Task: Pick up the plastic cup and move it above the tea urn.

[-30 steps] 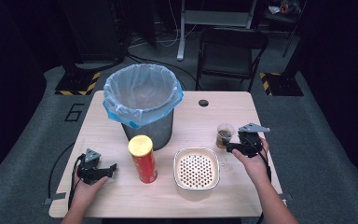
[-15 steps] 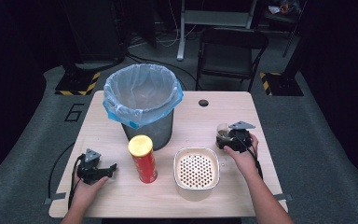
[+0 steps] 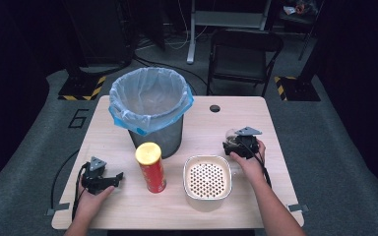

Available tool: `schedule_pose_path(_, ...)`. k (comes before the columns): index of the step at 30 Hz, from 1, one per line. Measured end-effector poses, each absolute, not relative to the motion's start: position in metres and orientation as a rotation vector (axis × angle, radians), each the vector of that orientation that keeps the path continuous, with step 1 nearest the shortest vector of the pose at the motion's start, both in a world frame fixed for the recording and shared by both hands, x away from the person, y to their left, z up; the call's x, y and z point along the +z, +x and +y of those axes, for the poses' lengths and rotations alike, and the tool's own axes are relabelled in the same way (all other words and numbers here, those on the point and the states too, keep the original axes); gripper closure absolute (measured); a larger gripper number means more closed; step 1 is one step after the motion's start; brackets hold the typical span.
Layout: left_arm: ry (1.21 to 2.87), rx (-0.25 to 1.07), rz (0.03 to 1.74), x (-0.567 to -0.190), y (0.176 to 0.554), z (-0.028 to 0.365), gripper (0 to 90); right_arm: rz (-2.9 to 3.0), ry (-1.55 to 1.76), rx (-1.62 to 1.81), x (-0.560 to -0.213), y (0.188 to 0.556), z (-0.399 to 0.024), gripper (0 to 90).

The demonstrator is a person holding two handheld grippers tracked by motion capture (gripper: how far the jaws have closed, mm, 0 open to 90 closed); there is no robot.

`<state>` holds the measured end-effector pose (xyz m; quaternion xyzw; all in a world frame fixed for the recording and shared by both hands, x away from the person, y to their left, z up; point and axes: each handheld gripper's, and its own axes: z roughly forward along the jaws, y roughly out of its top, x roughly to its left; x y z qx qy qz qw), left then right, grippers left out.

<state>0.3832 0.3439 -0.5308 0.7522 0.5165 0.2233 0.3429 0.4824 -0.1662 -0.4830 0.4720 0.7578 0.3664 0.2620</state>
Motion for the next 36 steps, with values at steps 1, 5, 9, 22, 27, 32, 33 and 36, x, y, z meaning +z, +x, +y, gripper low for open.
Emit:
schedule_pose_path(1, 1.955, 0.580, 1.342, -0.531, 0.383, 0.344, 14.9, 2.048, 1.269, 0.995, -0.483, 0.483, -0.166, 21.6)
schedule_pose_path(5, 1.955, 0.581, 1.342, -0.531, 0.383, 0.344, 14.9, 2.050, 1.256, 1.005, -0.485, 0.485, -0.164, 26.7)
schedule_pose_path(9, 1.960, 0.586, 1.340, -0.531, 0.383, 0.344, 14.9, 2.039, 1.282, 1.045, -0.485, 0.488, -0.165, 26.9)
schedule_pose_path(22, 1.962, 0.587, 1.340, -0.531, 0.383, 0.344, 14.9, 2.067, 1.232, 1.050, -0.482, 0.484, -0.160, 31.9)
schedule_pose_path(27, 1.962, 0.587, 1.339, -0.531, 0.383, 0.344, 14.9, 2.084, 1.183, 1.041, -0.480, 0.481, -0.157, 34.7)
schedule_pose_path(32, 1.962, 0.587, 1.340, -0.531, 0.383, 0.344, 14.9, 2.088, 1.144, 1.061, -0.479, 0.480, -0.157, 35.0)
schedule_pose_path(33, 1.961, 0.587, 1.340, -0.531, 0.383, 0.344, 14.9, 2.087, 1.136, 1.065, -0.478, 0.479, -0.157, 35.1)
schedule_pose_path(36, 1.961, 0.587, 1.340, -0.531, 0.383, 0.344, 14.9, 2.091, 1.116, 1.068, -0.477, 0.479, -0.157, 35.2)
